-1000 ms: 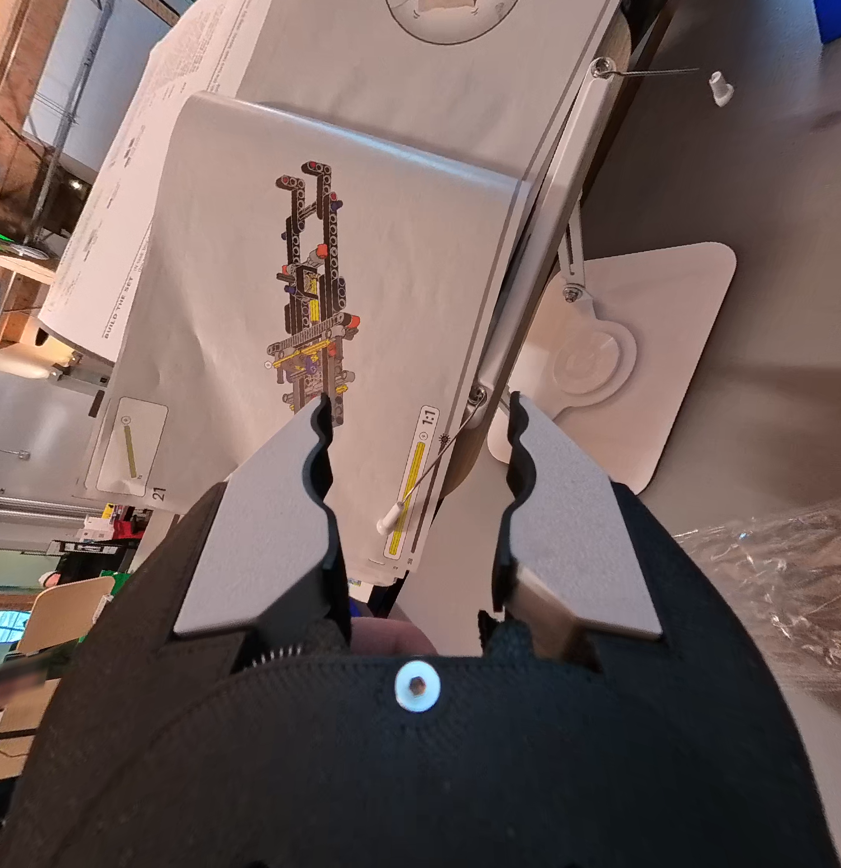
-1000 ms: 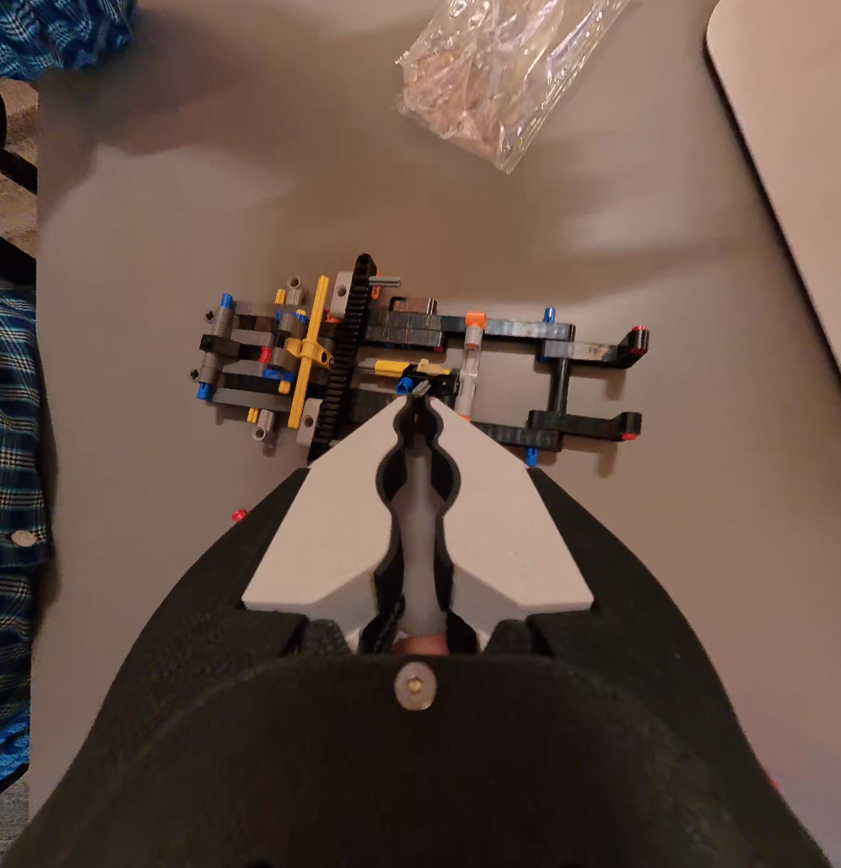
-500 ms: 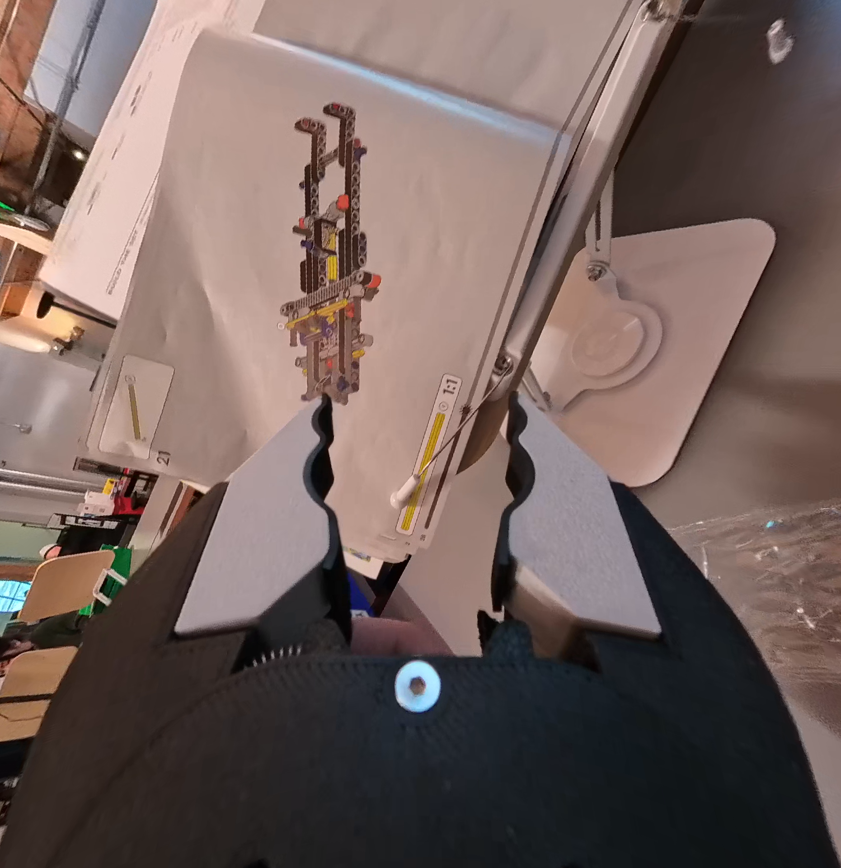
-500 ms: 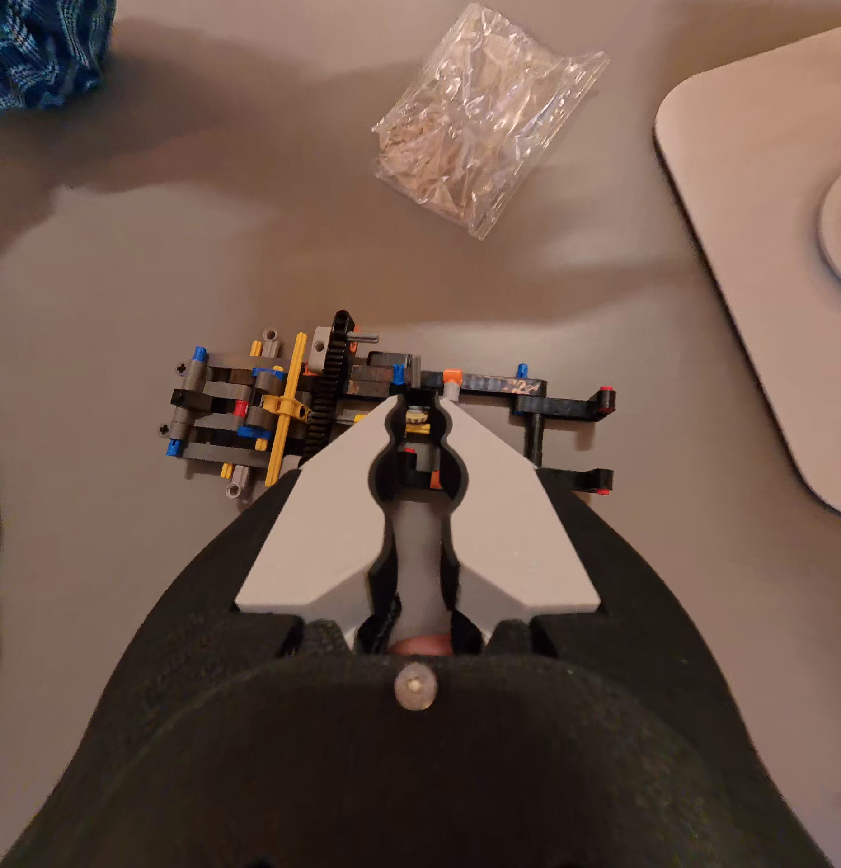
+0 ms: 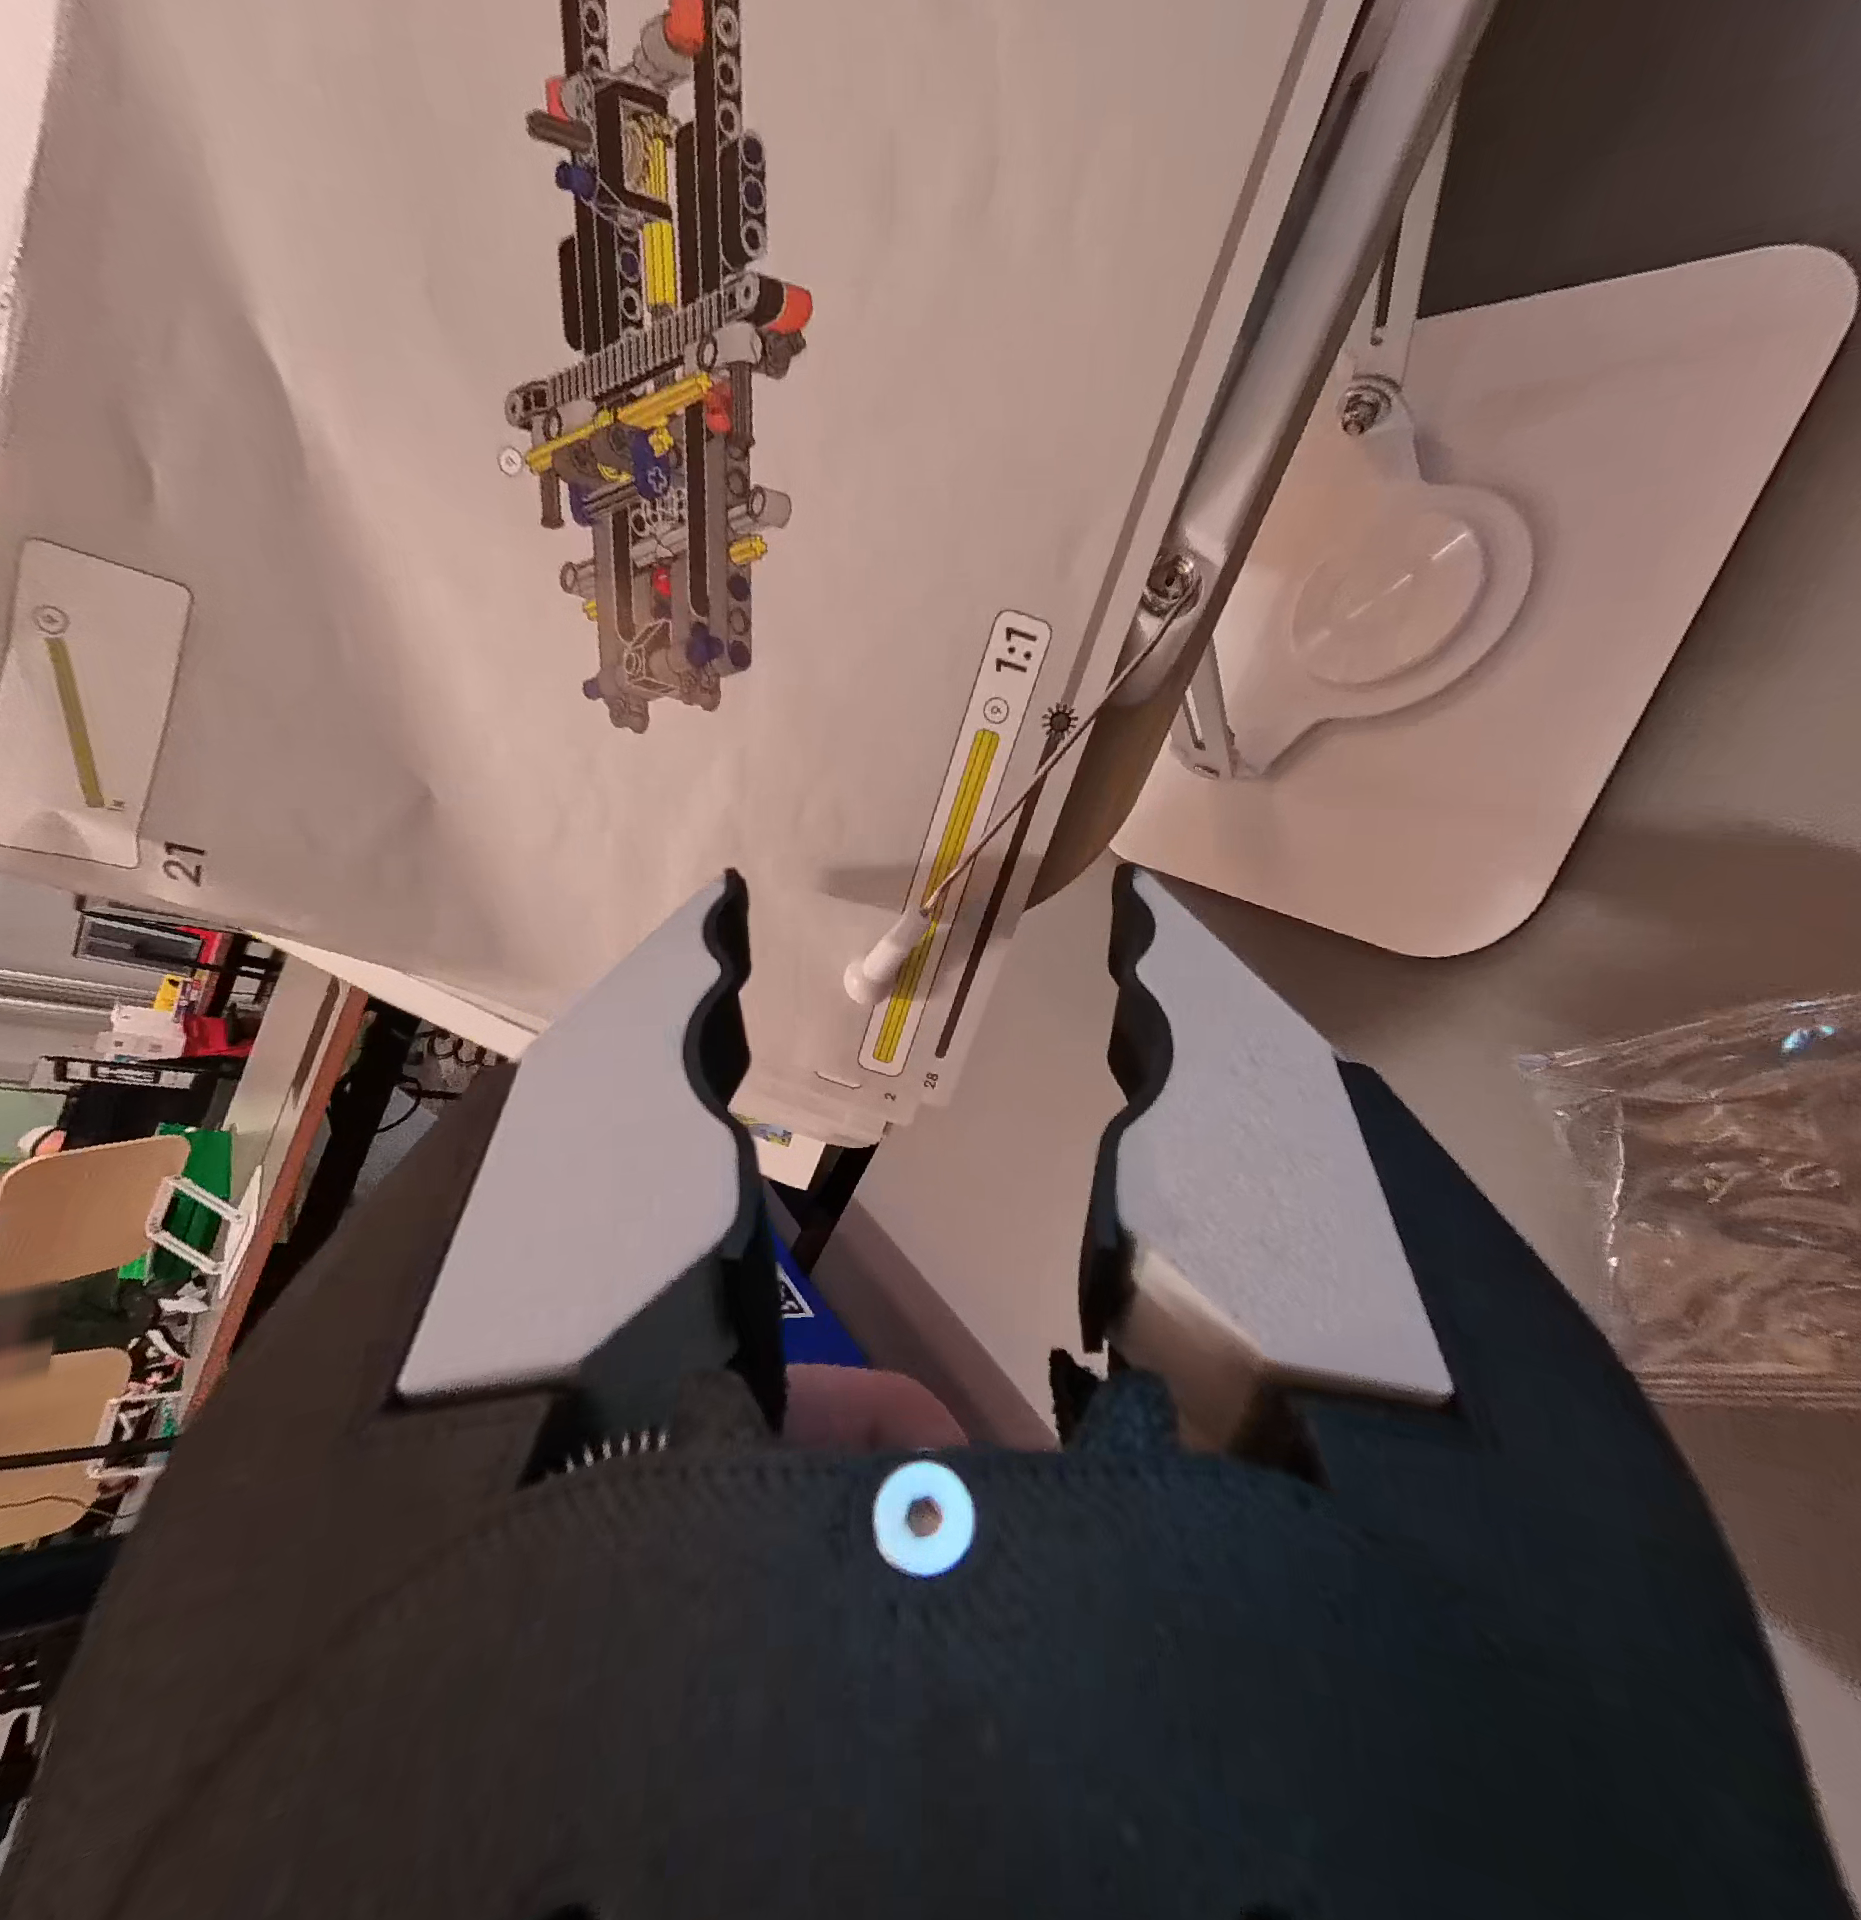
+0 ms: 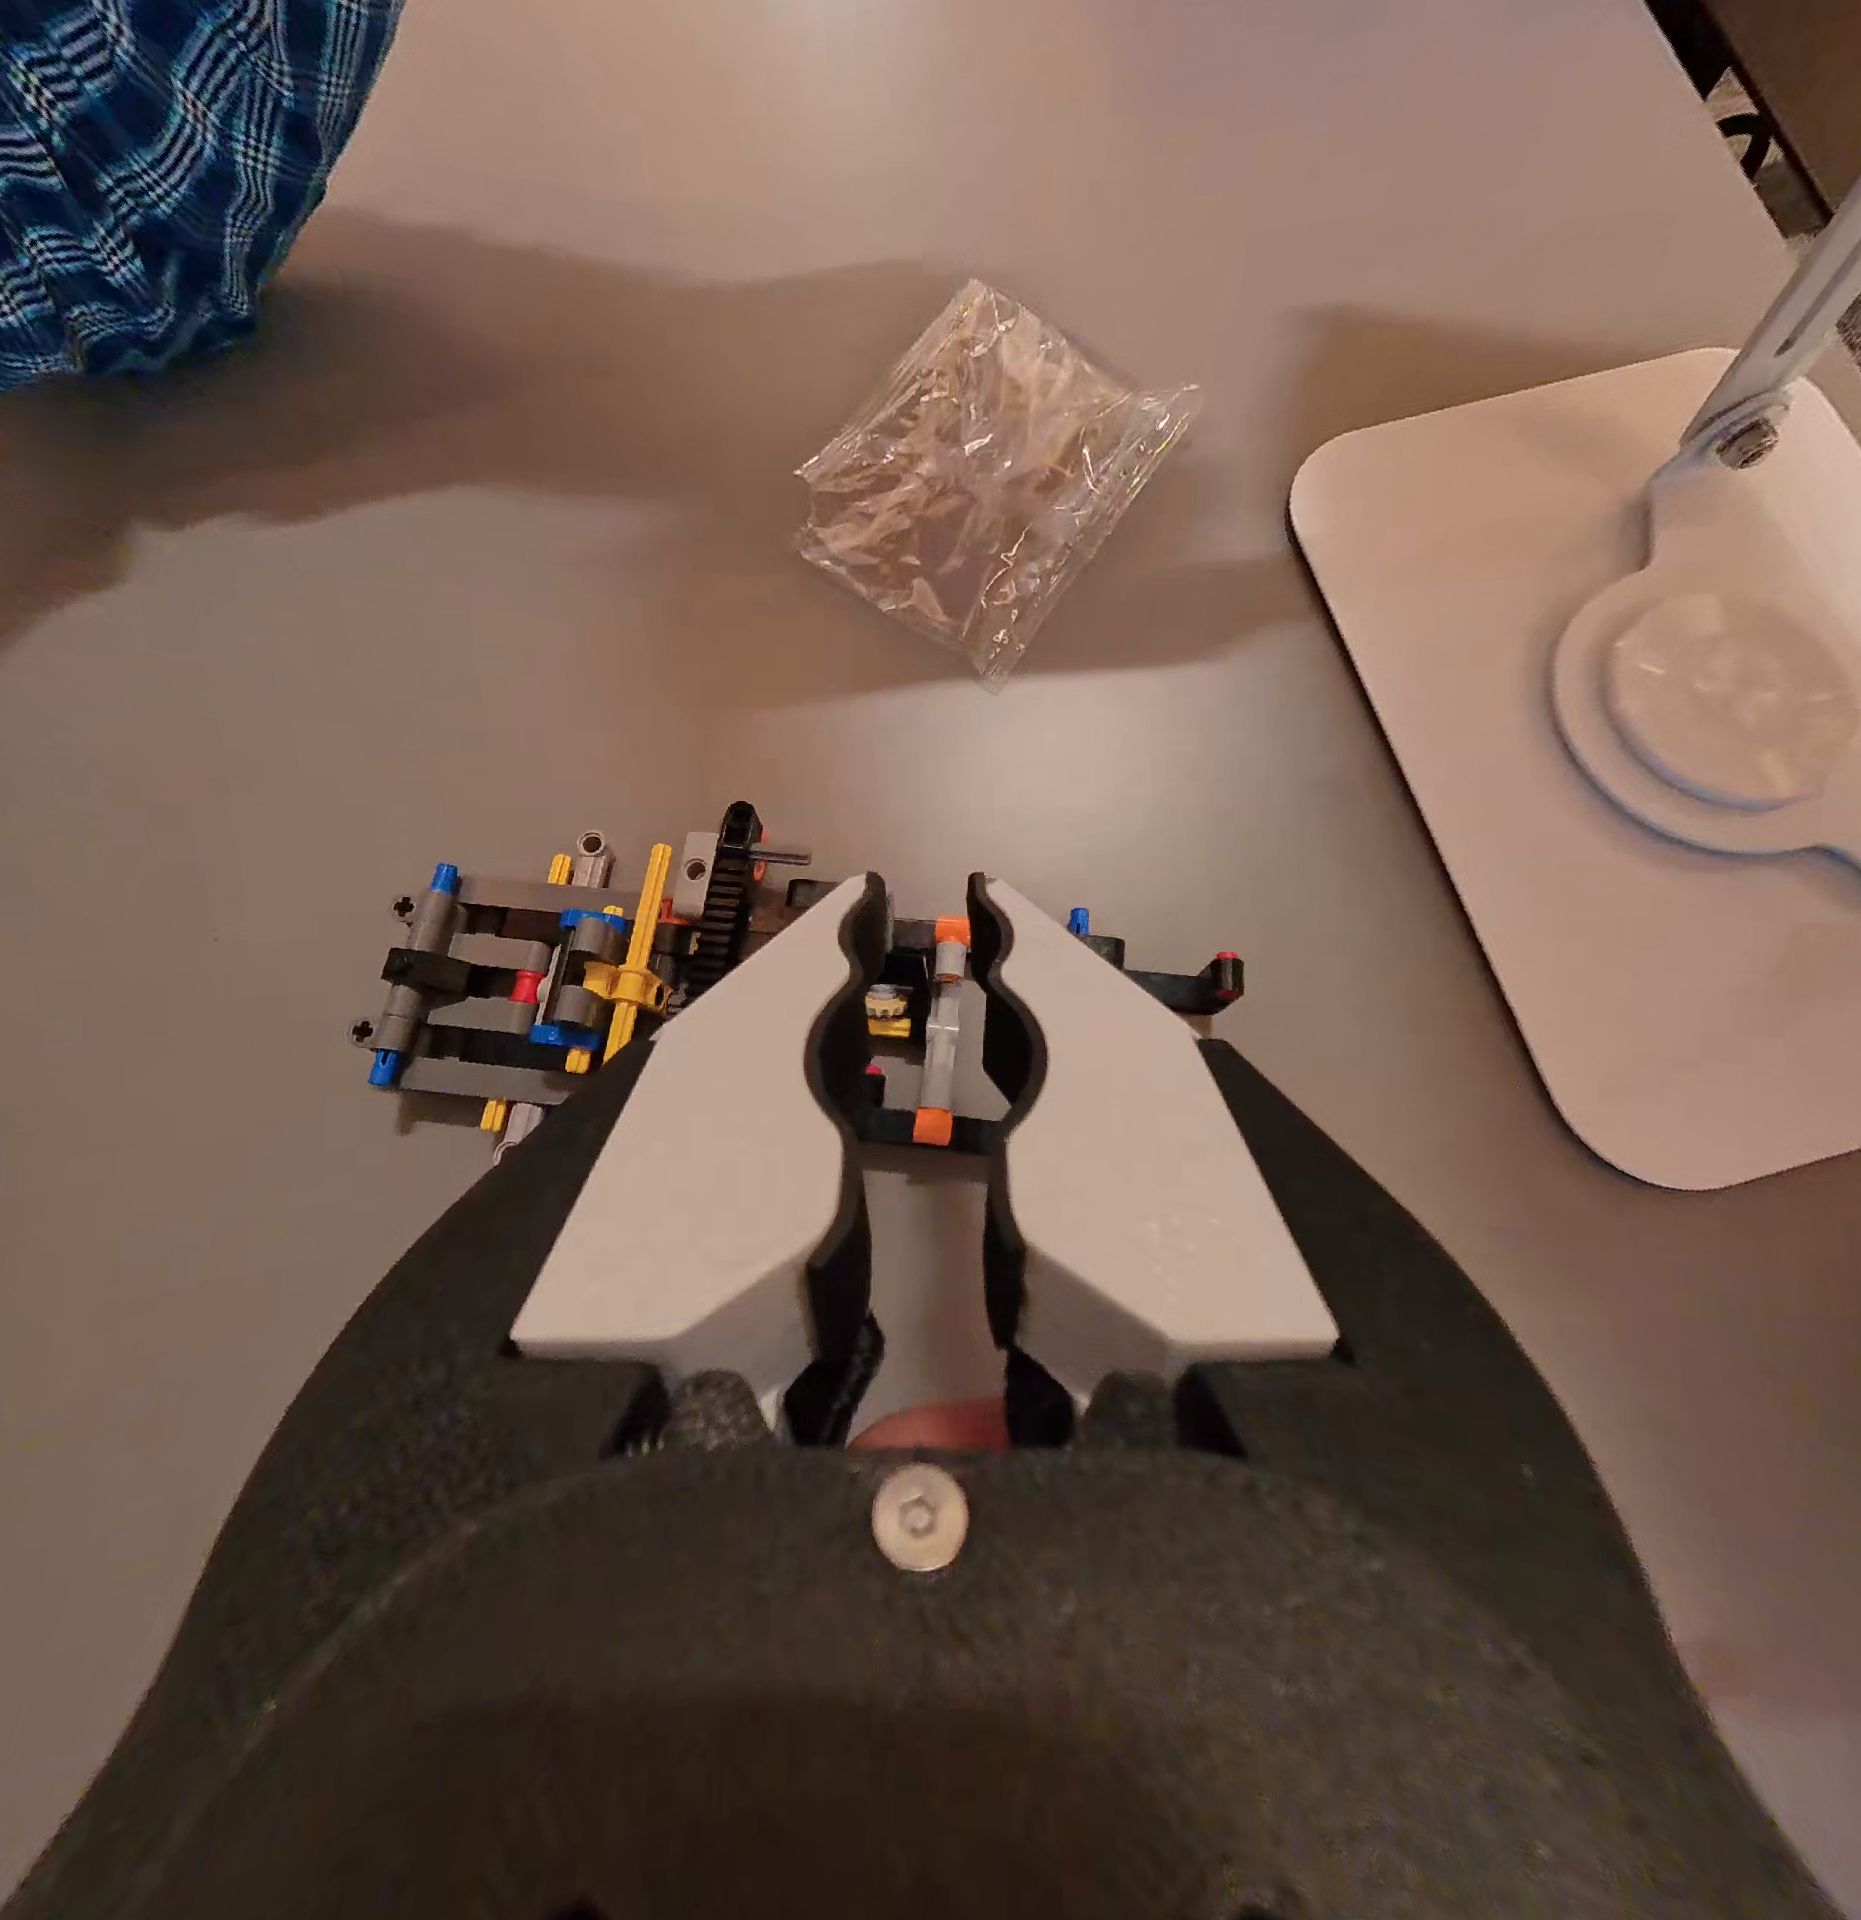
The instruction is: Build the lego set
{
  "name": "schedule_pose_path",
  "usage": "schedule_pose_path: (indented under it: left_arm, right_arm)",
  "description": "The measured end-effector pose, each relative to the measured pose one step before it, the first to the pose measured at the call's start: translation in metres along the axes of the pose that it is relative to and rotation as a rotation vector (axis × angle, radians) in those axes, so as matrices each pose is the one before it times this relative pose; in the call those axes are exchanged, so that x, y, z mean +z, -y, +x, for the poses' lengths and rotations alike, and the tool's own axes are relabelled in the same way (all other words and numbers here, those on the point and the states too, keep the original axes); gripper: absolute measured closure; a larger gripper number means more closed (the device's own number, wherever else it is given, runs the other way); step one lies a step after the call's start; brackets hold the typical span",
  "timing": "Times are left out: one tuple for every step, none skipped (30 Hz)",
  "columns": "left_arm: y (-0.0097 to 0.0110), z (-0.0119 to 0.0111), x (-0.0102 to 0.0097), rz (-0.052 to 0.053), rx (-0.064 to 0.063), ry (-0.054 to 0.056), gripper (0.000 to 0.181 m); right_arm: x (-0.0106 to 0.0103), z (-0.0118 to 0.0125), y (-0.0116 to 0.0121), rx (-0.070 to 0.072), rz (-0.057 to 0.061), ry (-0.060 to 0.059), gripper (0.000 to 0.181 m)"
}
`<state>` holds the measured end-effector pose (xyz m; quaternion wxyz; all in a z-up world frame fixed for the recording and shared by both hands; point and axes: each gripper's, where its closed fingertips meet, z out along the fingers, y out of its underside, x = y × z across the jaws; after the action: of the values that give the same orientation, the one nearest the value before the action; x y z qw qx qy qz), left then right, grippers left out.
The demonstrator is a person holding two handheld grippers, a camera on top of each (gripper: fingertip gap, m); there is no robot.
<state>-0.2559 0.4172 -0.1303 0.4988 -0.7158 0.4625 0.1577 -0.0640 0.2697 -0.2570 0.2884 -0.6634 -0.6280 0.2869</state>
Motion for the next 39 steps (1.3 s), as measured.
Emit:
schedule_pose_path:
  left_arm:
    - [-0.00165, 0.00028, 0.00103, -0.0052, 0.0003, -0.0017, 0.115]
    - [-0.00221, -0.00002, 0.00098, -0.0089, 0.0011, -0.0003, 0.116]
    - [-0.00201, 0.00006, 0.00077, -0.0079, 0.0015, -0.0004, 0.117]
    - [-0.00161, 0.00055, 0.00045, -0.0054, 0.0, -0.0035, 0.118]
    - [-0.00092, 0.00089, 0.00023, -0.0024, -0.0006, -0.0062, 0.12]
    - [-0.00021, 0.00074, -0.00016, 0.0011, 0.0016, -0.0039, 0.123]
    - [0.00018, 0.00055, -0.00029, 0.0022, 0.0014, -0.0032, 0.124]
    - [0.0002, 0.00089, -0.00037, 0.0009, 0.0, -0.0059, 0.127]
    - [0.00029, 0.00119, -0.00031, 0.0006, 0.0017, -0.0064, 0.128]
    - [0.00022, 0.00126, -0.00029, 0.0008, 0.004, -0.0055, 0.128]
    - [0.0002, 0.00118, -0.00014, 0.0001, 0.0023, -0.0057, 0.129]
    - [-0.00018, 0.00125, 0.00002, -0.0017, -0.0002, -0.0072, 0.13]
    - [-0.00065, 0.00195, 0.00023, -0.0042, -0.0006, -0.0105, 0.131]
    - [-0.00111, 0.00219, 0.00038, -0.0066, 0.0015, -0.0115, 0.132]
    - [-0.00101, 0.00169, 0.00049, -0.0063, 0.0037, -0.007, 0.132]
    - [-0.00012, 0.00006, 0.00013, -0.0011, 0.003, 0.0014, 0.132]
    - [-0.00007, 0.00016, -0.00005, -0.0019, -0.0033, -0.0021, 0.132]
    - [-0.00011, 0.00036, -0.0002, -0.001, -0.0018, -0.0029, 0.132]
    - [-0.00068, 0.00072, -0.00013, -0.0045, 0.0021, -0.0032, 0.132]
    - [-0.00091, 0.00059, -0.00013, -0.0045, 0.0027, -0.0028, 0.133]
    - [-0.0005, 0.00035, -0.00011, -0.0035, 0.001, -0.0017, 0.134]
    - [-0.00042, 0.00026, -0.00013, -0.0026, 0.0003, -0.0016, 0.134]
    - [-0.00034, 0.00033, -0.00001, -0.0021, 0.0001, -0.0024, 0.135]
    - [-0.00046, 0.00065, -0.00007, -0.0026, -0.0005, -0.0034, 0.135]
    - [-0.00046, 0.00074, 0.0, -0.0026, -0.0009, -0.0043, 0.135]
    - [-0.00054, 0.00075, -0.00017, -0.0029, -0.001, -0.0048, 0.135]
    - [-0.00075, 0.00086, -0.0001, -0.0035, -0.0012, -0.0058, 0.135]
    - [-0.00057, 0.00074, -0.00004, -0.003, 0.0001, -0.004, 0.136]
    - [-0.00034, 0.00044, -0.00016, -0.002, 0.0006, -0.0026, 0.136]
    - [-0.00032, 0.00047, -0.00008, -0.0019, -0.0003, -0.0028, 0.136]
    - [-0.00043, 0.00052, 0.00002, -0.0024, -0.0001, -0.0032, 0.136]
    - [-0.00037, 0.0007, -0.00011, -0.0024, 0.0004, -0.0035, 0.136]
    - [-0.00049, 0.00065, -0.00006, -0.0022, -0.0001, -0.0041, 0.136]
    - [-0.00043, 0.0007, -0.00018, -0.002, -0.0006, -0.0041, 0.136]
    - [-0.00054, 0.00084, -0.00015, -0.0023, -0.0015, -0.0055, 0.136]
    - [-0.00047, 0.00087, -0.0002, -0.0023, -0.0009, -0.0052, 0.136]
    - [-0.00049, 0.00074, -0.00005, -0.0021, -0.0003, -0.0046, 0.136]
    - [-0.00049, 0.0006, -0.00005, -0.0022, -0.0001, -0.0037, 0.136]
    - [-0.00018, 0.00016, -0.00001, -0.001, 0.0005, -0.001, 0.136]
  right_arm:
    - [0.00021, -0.00036, -0.00067, -0.0004, -0.0005, -0.0007, 0.168]
    - [0.00004, -0.00011, -0.00083, -0.0003, -0.0007, -0.0017, 0.168]
    - [-0.00013, -0.00015, -0.00069, 0.0006, -0.0003, -0.0005, 0.168]
    - [-0.00027, -0.00031, -0.0006, 0.0008, 0.0007, 0.0007, 0.169]
    - [-0.00052, -0.00012, -0.00051, 0.001, 0.0012, 0.0, 0.169]
    - [-0.0006, 0.00013, -0.00047, 0.0018, 0.0009, -0.0008, 0.169]
    - [-0.00061, 0.00024, -0.00027, 0.0021, 0.0017, -0.0003, 0.169]
    - [-0.00075, 0.0001, -0.00017, 0.0031, 0.0028, 0.0002, 0.169]
    - [-0.00061, 0.00022, -0.00019, 0.0033, 0.0027, 0.0, 0.169]
    - [-0.00063, 0.00038, -0.00042, 0.0028, 0.0015, -0.0009, 0.169]
    - [-0.00053, 0.00025, -0.00051, 0.0026, 0.001, -0.0006, 0.169]
    - [-0.00046, 0.00005, -0.00057, 0.0027, 0.0011, 0.0002, 0.17]
    - [-0.00021, 0.00004, -0.00066, 0.0024, 0.0006, 0.0003, 0.17]
    - [-0.00014, -0.00004, -0.00068, 0.0019, -0.0004, 0.0004, 0.17]
    - [-0.00004, -0.00017, -0.00079, 0.0011, -0.001, 0.0003, 0.17]
    - [0.00001, -0.00019, -0.00077, 0.0006, -0.0013, -0.0001, 0.17]
    - [-0.00012, -0.00027, -0.00074, 0.0004, -0.0011, -0.0001, 0.17]
    - [-0.00014, -0.00032, -0.00058, 0.0004, -0.0005, 0.0002, 0.17]
    - [-0.00011, -0.00038, -0.00052, 0.0006, -0.0001, 0.0005, 0.17]
    - [-0.00031, -0.0003, -0.00053, 0.001, 0.0002, 0.0006, 0.17]
    - [-0.00017, -0.00025, -0.00054, 0.001, 0.0001, 0.0009, 0.171]
    - [-0.00012, -0.00019, -0.00066, 0.0012, -0.0002, 0.0004, 0.17]
    - [-0.00007, -0.00001, -0.00076, 0.0019, -0.0004, 0.0002, 0.17]
    - [-0.0001, -0.00006, -0.0006, 0.0021, 0.0002, 0.0004, 0.17]
    - [-0.00009, -0.00018, -0.00059, 0.0018, 0.0003, 0.0008, 0.17]
    - [-0.00007, -0.00008, -0.00052, 0.0009, -0.0007, 0.0004, 0.171]
    - [-0.00008, -0.00003, -0.00054, 0.0001, -0.0008, -0.0003, 0.171]
    - [-0.00001, -0.00002, -0.00047, 0.0006, -0.0008, 0.0, 0.171]
    - [-0.0001, 0.00005, -0.00036, 0.001, -0.0002, 0.0001, 0.171]
    - [0.00001, -0.00001, -0.00023, 0.0012, 0.0003, 0.0003, 0.171]
    - [-0.00004, 0.00005, -0.00032, 0.001, -0.0003, 0.0, 0.171]
    - [0.00003, 0.00002, -0.00028, 0.0004, -0.0005, -0.0002, 0.171]
    - [-0.00002, 0.00001, -0.00016, 0.0004, -0.0002, -0.0002, 0.171]
    - [-0.00006, 0.00002, -0.00016, 0.0007, 0.0003, -0.0003, 0.171]
    - [-0.00019, 0.00012, -0.00013, 0.0011, 0.0004, -0.0005, 0.171]
    - [-0.00033, 0.00033, -0.00011, 0.0013, 0.0004, -0.0014, 0.171]
    - [-0.00045, 0.00036, -0.00018, 0.0011, 0.0009, -0.0022, 0.171]
    - [-0.00066, 0.00039, -0.00003, 0.0021, 0.0018, -0.0021, 0.171]
    - [-0.00081, 0.00071, -0.00014, 0.0036, 0.0018, -0.0035, 0.171]
